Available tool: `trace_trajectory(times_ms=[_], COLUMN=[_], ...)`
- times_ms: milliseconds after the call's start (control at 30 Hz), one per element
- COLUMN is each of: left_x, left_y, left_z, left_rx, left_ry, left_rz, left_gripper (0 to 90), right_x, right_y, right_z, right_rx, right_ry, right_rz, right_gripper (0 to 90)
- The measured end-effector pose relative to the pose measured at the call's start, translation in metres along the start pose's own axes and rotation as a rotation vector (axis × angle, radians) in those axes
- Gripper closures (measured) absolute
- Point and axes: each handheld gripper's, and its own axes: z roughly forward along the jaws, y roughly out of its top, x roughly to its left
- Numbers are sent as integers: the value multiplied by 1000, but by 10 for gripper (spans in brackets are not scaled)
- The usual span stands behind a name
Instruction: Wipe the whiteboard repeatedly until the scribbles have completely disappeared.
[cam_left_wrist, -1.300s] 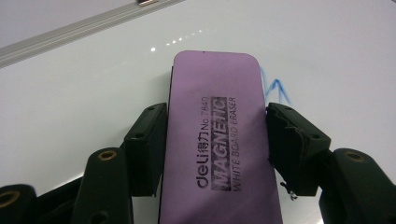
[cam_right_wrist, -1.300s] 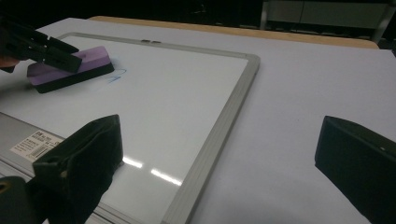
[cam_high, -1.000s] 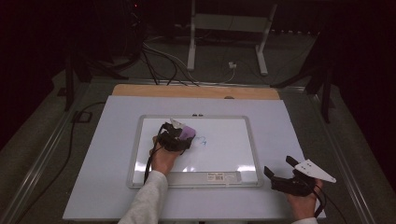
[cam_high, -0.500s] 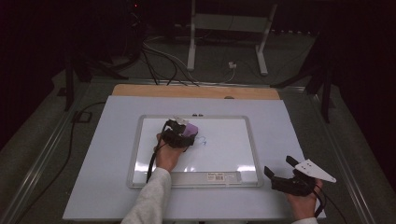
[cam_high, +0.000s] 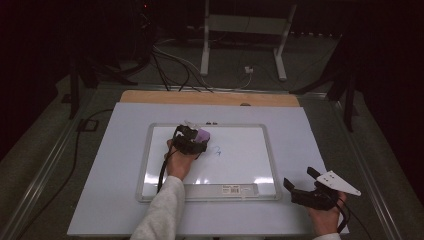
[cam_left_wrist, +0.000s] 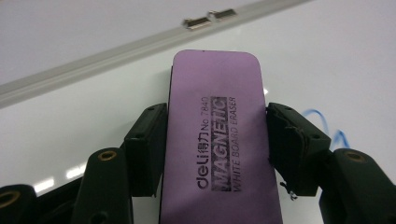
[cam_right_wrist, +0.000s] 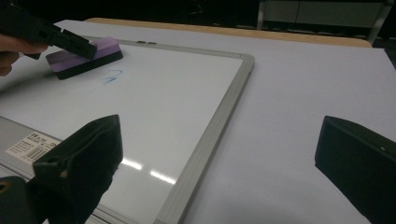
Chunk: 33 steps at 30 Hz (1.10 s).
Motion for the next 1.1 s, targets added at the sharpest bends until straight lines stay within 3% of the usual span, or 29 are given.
trace_trajectory(times_ms=[67,133,267,367,433,500,567,733,800,867,1100], left_x=[-4,-8,-27,-42,-48,-46,-42,-18,-17,-21,-49], left_y=[1,0,-3,-7,-9,-8,-8,-5,-4,-5,-13], left_z=[1,1,-1,-4,-6,-6,-6,-2,-2,-3,-10], left_rx=[1,2,3,5,3,5,1,-5,-3,-1,4], left_ry=[17,-2,-40,-91,-95,-96,-63,-11,-6,-3,-88], left_rz=[10,15,73,126,159,157,146,48,38,52,161], left_gripper=[420,420,420,420,420,420,421,420,420,420,420], right_x=[0,0,1,1,2,1,1,0,0,0,2], right_y=[0,0,0,0,0,0,0,0,0,0,0], right_z=[0,0,0,1,1,1,0,0,0,1,1], right_rx=[3,2,4,5,5,4,3,3,4,6,6], right_ry=[0,0,2,3,4,3,2,-1,0,1,2], right_rz=[0,-1,-3,-4,-4,-5,-4,0,-1,-2,-3], right_gripper=[11,12,12,11,12,11,11,12,11,11,11])
